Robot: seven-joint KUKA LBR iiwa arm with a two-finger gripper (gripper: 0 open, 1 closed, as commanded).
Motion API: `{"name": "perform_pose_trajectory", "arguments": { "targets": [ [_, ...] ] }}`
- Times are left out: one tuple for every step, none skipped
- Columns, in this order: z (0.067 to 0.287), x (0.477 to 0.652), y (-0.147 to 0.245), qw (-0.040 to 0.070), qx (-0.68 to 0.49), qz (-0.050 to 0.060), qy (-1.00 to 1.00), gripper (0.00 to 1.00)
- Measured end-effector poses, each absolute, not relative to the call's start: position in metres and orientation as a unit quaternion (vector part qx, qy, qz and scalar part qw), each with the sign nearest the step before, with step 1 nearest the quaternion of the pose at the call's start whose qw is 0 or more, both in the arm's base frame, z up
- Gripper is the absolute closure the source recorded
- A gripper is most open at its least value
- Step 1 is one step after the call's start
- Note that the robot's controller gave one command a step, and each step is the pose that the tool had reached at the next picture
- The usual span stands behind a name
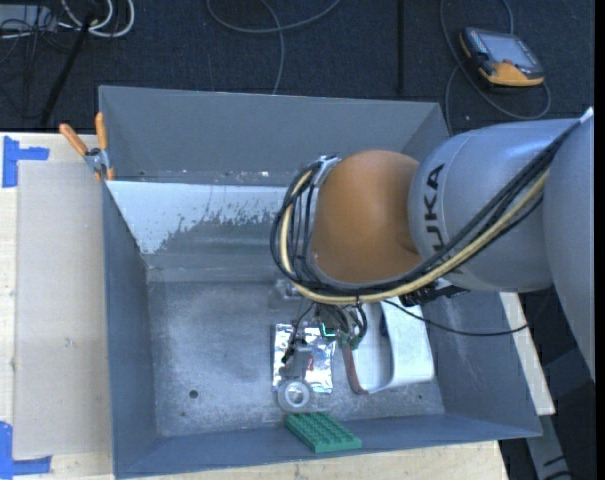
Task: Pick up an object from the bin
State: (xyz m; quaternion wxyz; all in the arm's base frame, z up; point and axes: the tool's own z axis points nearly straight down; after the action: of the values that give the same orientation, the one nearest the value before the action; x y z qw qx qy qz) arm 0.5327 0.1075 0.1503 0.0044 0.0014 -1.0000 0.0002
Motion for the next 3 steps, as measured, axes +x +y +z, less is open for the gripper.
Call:
{"name": "perform_pose_trajectory", "arguments": {
  "targets": [
    [0.151,0.600,0.060,-0.002,0.106,0.001,-0.994,0.00],
    [0.150,0.600,0.062,-0.001,0.106,0.000,-0.994,1.00],
    [0.341,0.583,0.068,-0.006,0.096,0.000,-0.995,1.00]
  ]
}}
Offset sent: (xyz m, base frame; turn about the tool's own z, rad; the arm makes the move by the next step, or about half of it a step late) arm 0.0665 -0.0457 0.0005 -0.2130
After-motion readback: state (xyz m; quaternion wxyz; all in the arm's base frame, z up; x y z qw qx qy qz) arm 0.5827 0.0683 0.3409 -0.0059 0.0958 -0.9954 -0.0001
